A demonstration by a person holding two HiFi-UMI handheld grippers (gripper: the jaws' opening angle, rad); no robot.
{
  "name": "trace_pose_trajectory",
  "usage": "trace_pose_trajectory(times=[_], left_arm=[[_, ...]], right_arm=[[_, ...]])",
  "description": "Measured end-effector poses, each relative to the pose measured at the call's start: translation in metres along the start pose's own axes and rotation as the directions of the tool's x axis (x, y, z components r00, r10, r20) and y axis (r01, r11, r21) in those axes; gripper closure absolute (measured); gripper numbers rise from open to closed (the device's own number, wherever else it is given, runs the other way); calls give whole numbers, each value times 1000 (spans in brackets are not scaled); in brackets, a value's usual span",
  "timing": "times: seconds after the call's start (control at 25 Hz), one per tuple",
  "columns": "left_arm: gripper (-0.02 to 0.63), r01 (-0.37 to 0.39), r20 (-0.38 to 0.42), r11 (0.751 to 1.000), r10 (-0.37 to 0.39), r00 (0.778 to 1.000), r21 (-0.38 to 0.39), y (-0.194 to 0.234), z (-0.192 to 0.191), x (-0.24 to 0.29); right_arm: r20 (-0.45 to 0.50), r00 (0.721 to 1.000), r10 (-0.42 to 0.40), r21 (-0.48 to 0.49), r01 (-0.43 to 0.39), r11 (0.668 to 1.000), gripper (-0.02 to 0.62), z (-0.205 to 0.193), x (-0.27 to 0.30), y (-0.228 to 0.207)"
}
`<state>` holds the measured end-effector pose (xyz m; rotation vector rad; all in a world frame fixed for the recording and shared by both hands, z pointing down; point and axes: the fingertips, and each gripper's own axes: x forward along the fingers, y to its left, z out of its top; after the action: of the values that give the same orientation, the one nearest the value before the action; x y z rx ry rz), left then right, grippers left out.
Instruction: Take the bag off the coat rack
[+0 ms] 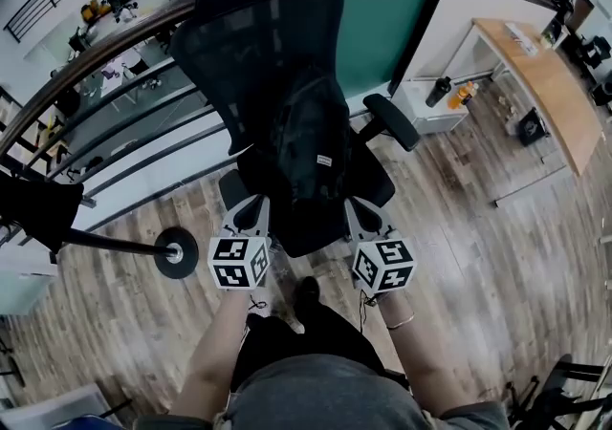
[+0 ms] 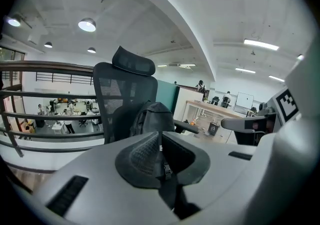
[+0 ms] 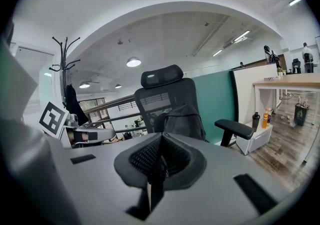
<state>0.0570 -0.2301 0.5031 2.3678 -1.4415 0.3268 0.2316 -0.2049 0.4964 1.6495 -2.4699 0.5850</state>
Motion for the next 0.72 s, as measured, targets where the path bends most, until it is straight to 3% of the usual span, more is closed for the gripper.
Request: trace_pose_trajectory(times=[0.28, 0.72], left_arm=[[569, -18, 1, 1000, 17, 1000, 14, 4, -5, -23], [569, -14, 6, 1000, 14, 1000, 21, 0, -5, -36]], right_arm=[[1, 999, -53, -1, 53, 999, 592, -1, -18, 2], [-7, 998, -61, 7, 61, 998, 594, -5, -36, 6]])
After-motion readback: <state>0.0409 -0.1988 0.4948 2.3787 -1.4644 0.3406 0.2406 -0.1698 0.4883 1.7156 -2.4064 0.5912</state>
